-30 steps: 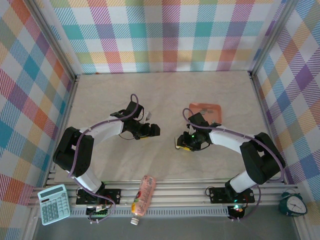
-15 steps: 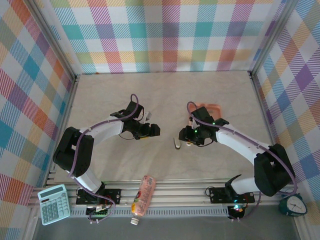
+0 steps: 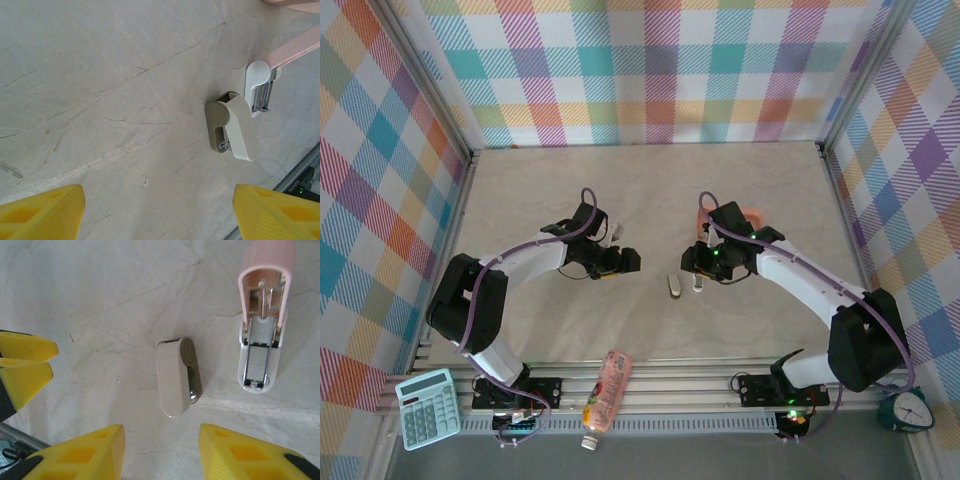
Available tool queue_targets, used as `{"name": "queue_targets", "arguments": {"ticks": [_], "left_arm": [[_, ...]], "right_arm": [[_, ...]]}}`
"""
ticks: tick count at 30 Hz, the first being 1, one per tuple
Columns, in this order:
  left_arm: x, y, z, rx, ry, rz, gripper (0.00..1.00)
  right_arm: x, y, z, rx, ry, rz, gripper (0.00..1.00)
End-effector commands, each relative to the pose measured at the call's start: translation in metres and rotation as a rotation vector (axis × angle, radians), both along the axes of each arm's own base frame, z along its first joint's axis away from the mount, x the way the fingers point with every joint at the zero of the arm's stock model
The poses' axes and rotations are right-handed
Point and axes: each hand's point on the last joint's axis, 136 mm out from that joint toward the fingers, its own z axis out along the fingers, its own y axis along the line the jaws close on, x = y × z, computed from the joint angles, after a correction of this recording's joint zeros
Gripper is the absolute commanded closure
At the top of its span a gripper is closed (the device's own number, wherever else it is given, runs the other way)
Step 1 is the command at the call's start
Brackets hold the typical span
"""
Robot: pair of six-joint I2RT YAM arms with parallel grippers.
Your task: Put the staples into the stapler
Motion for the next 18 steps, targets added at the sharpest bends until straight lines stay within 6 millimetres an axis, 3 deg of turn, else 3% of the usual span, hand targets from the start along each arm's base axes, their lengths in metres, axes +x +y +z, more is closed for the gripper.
{"name": "queue_targets", "arguments": {"ticks": [1,18], "left_arm": [[0.007,-0.003,0.009,-0.031,-0.016,0.007,0.22],[0.005,-0.002,0.005,-0.022,-0.007,0.003,0.22]], "right_arm": [[-0.011,0.004,-0.015,-0.012,0.073,0.033,0.58],[-0.035,0.015,-0.077,-0.067,0.245,0.089,0.69]]}}
